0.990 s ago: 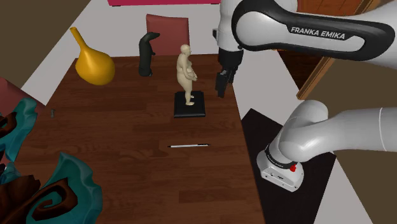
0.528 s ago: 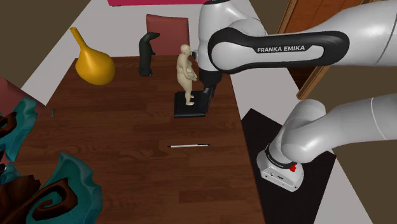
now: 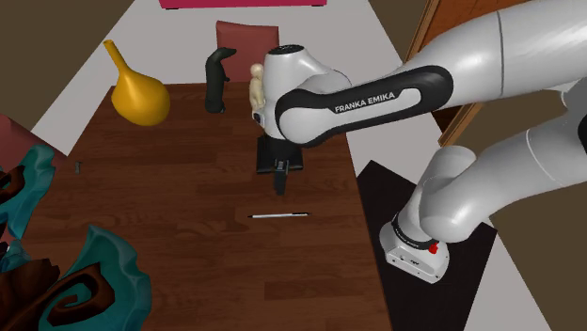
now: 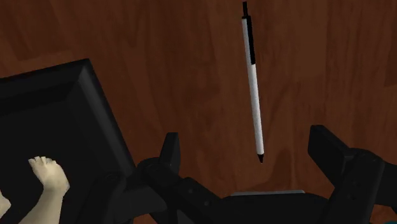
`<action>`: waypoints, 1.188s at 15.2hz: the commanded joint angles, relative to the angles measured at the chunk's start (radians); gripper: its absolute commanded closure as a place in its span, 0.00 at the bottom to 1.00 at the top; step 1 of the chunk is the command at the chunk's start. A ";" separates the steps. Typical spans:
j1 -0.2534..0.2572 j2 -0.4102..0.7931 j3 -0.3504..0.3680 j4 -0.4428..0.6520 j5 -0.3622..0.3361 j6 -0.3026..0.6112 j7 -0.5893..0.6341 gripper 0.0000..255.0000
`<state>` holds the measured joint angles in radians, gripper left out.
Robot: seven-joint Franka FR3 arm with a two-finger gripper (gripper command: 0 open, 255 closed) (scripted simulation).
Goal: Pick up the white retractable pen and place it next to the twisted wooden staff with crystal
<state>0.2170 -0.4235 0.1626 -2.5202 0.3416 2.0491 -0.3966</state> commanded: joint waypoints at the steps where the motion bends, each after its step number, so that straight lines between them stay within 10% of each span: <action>1: 0.028 0.065 0.016 0.004 0.028 0.060 -0.039 0.00; 18: 0.089 0.234 0.064 -0.018 0.102 0.260 -0.117 0.00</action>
<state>0.3058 -0.1900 0.2266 -2.5379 0.4434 2.3086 -0.5131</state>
